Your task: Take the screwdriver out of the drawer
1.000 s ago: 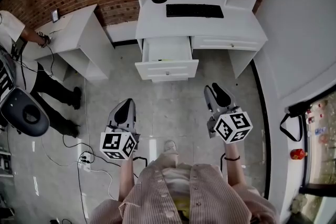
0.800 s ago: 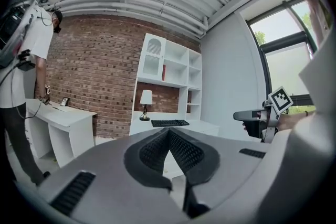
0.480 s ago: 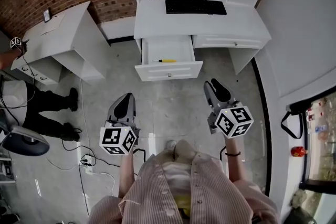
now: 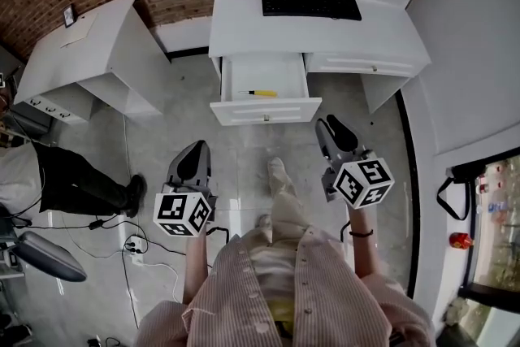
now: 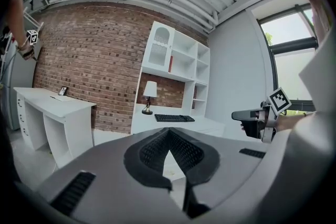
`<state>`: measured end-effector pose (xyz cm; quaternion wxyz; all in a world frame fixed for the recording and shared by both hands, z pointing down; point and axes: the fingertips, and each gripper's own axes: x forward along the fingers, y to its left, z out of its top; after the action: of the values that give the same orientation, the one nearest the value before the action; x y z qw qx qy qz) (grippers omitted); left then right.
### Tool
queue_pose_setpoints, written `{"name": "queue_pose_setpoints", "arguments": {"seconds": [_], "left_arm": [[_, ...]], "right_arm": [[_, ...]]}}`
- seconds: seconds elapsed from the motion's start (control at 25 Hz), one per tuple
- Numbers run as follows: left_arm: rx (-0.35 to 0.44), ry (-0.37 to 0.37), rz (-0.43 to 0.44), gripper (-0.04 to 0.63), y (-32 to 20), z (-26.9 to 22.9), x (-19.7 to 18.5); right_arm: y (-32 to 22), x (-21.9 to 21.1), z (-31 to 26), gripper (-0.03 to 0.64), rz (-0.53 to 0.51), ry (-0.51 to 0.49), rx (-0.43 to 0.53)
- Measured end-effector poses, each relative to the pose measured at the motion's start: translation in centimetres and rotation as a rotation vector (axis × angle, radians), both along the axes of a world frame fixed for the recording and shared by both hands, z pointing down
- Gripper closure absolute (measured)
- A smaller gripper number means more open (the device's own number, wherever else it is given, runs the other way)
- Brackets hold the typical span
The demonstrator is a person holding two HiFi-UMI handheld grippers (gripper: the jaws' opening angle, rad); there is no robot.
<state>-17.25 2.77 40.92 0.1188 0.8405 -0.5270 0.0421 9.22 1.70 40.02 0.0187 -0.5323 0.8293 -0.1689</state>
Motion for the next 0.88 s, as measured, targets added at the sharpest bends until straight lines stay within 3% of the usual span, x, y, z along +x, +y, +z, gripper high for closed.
{"name": "queue_pose_setpoints", "arguments": {"seconds": [0.4, 0.88], "left_arm": [[-0.060, 0.009, -0.028, 0.595, -9.4, 1.8, 0.3], [-0.200, 0.013, -0.060, 0.595, -19.9, 6.3, 2.4]], "right_arm": [[-10.8, -1.2, 2.1, 0.514, -0.089, 0.044, -0.061], [-22.3, -2.9, 7.3, 0.514, -0.268, 0.131, -0.186]]}}
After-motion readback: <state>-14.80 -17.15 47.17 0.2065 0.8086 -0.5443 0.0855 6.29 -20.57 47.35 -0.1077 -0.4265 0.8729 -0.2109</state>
